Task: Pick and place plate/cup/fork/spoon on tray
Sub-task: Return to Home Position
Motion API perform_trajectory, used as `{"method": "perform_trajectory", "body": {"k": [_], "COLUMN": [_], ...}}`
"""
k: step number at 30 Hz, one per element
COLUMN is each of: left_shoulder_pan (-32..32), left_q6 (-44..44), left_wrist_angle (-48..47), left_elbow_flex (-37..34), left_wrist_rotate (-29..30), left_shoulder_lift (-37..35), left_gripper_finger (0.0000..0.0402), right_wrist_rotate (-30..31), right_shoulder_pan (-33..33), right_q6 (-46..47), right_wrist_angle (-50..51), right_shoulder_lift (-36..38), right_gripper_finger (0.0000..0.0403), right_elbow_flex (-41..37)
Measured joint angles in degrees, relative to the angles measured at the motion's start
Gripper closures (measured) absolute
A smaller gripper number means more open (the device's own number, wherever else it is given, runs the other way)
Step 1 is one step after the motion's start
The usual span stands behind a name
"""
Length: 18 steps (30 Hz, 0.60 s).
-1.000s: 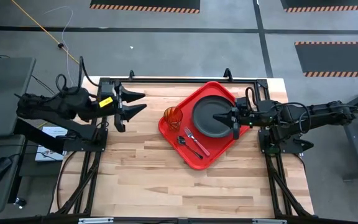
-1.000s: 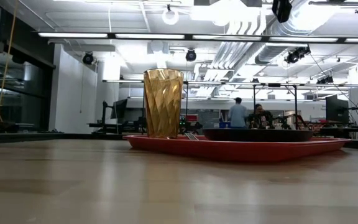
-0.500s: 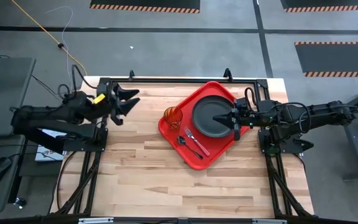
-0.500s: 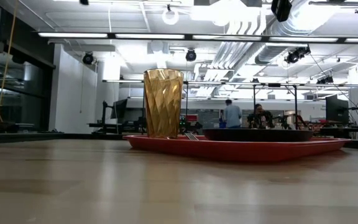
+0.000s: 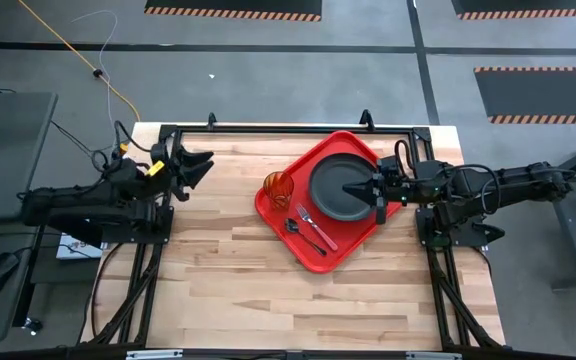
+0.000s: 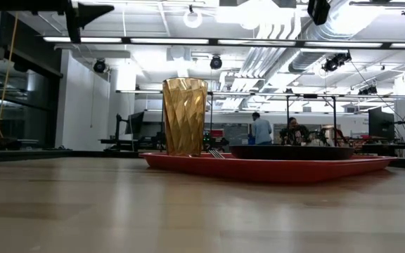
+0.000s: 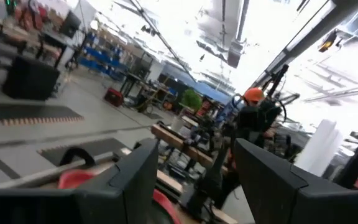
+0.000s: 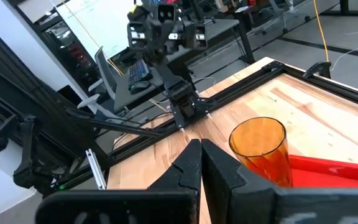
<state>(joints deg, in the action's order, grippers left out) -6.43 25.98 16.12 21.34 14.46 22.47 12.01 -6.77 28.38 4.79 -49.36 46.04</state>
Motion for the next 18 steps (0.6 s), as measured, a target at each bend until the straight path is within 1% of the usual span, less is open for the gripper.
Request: {"method": "perform_trajectory", "body": {"k": [6, 8, 13, 18], "left_shoulder_pan": [2.57, 3.55, 5.04, 5.03], "left_q6": [3.64, 4.45, 3.96, 2.5], "left_wrist_angle": [8.05, 10.21, 11.1, 10.84], "left_elbow_flex": [-6.23, -7.8, -9.37, -9.4], "left_wrist_rotate": [0.2, 1.2, 2.76, 1.69], "left_shoulder_lift": [-0.33, -0.23, -0.36, -0.42], "left_gripper_finger": [0.0202, 0.0202, 0.0202, 0.0202], "right_wrist_rotate": [0.0, 0.0, 0.0, 0.02], "right_shoulder_pan": [-0.01, -0.02, 0.0, -0.02], "right_q6": [0.07, 0.07, -0.05, -0.11], "right_wrist_angle": [-0.01, -0.01, 0.01, 0.01], "right_shoulder_lift": [0.01, 0.02, 0.02, 0.02], "right_gripper_finger": [0.04, 0.04, 0.04, 0.04], "right_elbow_flex": [0.0, 0.0, 0.0, 0.0]}}
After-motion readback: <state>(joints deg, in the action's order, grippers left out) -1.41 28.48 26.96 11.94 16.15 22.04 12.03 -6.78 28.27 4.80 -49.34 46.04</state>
